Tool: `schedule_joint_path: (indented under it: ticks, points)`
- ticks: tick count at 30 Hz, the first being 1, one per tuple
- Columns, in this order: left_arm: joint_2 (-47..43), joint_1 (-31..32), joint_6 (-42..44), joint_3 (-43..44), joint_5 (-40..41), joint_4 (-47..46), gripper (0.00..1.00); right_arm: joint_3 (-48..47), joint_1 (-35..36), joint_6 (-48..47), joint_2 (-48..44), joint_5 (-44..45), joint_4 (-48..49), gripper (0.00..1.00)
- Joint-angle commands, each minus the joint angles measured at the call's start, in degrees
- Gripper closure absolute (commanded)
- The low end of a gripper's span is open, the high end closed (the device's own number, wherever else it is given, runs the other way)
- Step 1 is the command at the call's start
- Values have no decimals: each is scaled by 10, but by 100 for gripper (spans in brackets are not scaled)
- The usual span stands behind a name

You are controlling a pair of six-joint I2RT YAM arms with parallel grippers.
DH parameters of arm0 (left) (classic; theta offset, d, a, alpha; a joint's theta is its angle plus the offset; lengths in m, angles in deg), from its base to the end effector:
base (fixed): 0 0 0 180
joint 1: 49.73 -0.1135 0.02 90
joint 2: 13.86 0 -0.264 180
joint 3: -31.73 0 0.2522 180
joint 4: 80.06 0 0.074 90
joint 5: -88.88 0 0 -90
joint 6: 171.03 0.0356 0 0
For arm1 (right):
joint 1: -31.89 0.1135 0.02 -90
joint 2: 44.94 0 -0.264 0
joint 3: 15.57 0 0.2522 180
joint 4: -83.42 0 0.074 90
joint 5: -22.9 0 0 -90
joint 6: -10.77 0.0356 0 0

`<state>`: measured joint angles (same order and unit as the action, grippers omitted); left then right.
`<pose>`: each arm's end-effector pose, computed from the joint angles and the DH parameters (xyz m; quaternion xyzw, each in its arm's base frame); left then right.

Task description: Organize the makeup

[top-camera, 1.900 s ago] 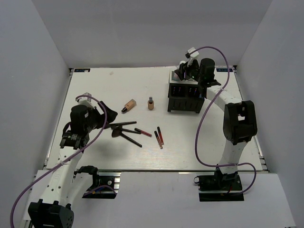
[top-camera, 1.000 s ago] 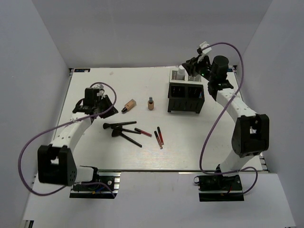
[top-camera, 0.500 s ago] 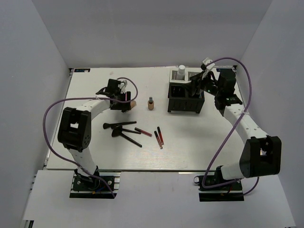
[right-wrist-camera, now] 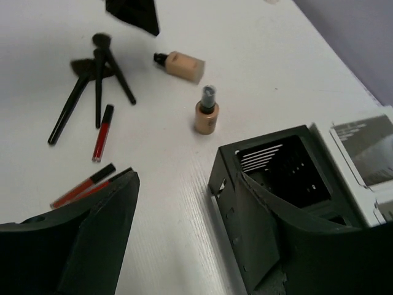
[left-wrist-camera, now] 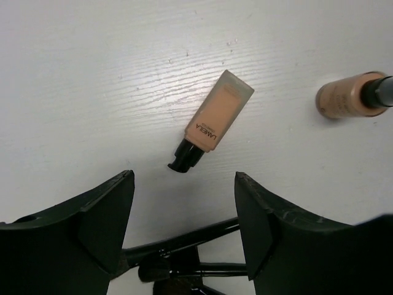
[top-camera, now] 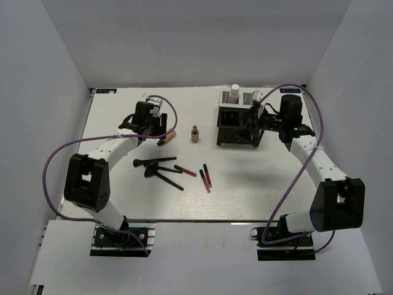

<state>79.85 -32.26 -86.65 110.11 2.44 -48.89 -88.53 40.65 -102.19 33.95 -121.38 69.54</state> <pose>0.3400 -0.1047 0.2308 0.0844 0.9246 -0.0459 0.3687 0.3011 0.0756 0.3144 -0.4513 0.6287 0.3071 0.5538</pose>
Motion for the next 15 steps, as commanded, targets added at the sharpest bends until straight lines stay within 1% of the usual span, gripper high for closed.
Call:
schedule_joint_path:
  ticks: [1, 2, 3, 4, 5, 6, 7, 9, 10, 11, 12, 14, 15]
  points:
    - [-70, 1, -27, -20, 7, 2, 25, -40, 8, -163, 13, -92, -97, 31]
    - [-82, 1, -42, -26, 8, 10, 25, -45, 12, -196, 22, -95, -154, 31]
    - [-107, 1, -79, -31, 7, 22, 26, -50, 21, -230, 28, -97, -184, 32]
    - [-122, 1, -97, -46, 8, 41, 28, -54, 36, -271, 39, -93, -222, 34]
    - [-136, 1, -116, -56, 10, 49, 29, -52, 45, -286, 43, -89, -236, 34]
    - [-169, 1, -152, -69, 8, 60, 30, -50, 52, -298, 47, -86, -243, 34]
    - [-185, 1, -169, -95, 7, 65, 31, -37, 83, -312, 52, -69, -244, 34]
    - [-216, -4, -216, -117, 8, 85, 33, -22, 115, -293, 56, -38, -190, 34]
    - [-245, -4, -232, -125, 8, 93, 34, -15, 136, -250, 65, -12, -158, 33]
    - [-259, -10, -242, -142, 7, 100, 34, -14, 144, -228, 73, 2, -127, 33]
    - [-273, -10, -264, -148, 8, 113, 35, -21, 159, -209, 83, 26, -79, 32]
    - [-307, -10, -283, -164, 12, 130, 34, -57, 187, -168, 123, 48, -37, 29]
    - [-316, -10, -288, -168, 16, 135, 34, -71, 193, -155, 153, 73, -26, 27]
